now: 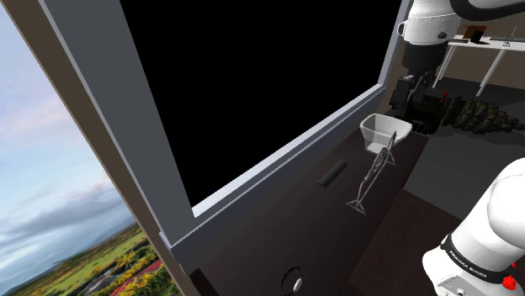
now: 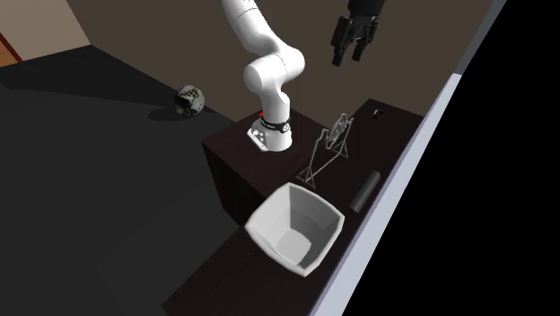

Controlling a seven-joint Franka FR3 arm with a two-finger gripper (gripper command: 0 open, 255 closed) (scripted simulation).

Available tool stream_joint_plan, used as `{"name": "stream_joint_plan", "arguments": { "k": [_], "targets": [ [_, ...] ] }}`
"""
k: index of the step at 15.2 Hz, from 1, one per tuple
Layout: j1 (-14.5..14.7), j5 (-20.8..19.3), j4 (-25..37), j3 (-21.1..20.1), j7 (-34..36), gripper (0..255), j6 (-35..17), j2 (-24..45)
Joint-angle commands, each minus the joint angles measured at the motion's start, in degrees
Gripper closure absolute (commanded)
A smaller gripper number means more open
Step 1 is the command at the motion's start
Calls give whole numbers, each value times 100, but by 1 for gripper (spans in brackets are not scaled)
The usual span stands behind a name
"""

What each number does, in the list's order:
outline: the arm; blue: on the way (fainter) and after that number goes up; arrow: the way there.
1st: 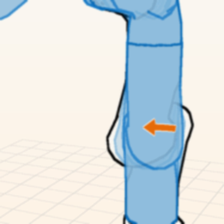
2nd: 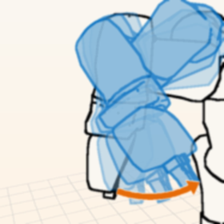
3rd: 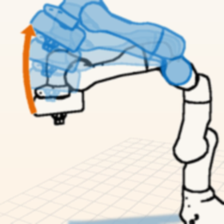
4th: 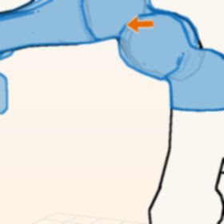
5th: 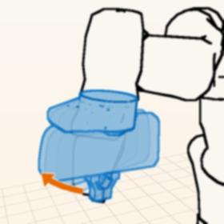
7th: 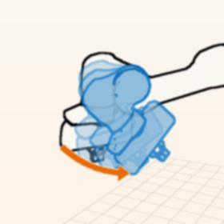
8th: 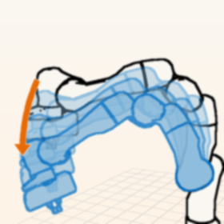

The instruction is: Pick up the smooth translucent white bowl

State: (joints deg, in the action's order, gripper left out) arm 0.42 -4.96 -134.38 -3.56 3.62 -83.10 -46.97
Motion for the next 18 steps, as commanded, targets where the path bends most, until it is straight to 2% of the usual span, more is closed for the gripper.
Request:
{"name": "stream_joint_plan", "arguments": {
  "k": [1, 10, 18],
  "targets": [
    [0, 0, 0, 0, 0, 0, 0, 0],
    [-254, -598, -559, 1039, -997, 0, -1509, 658],
    [-384, -829, -483, 1957, -1893, 0, -2880, 1847]
  ]
}}
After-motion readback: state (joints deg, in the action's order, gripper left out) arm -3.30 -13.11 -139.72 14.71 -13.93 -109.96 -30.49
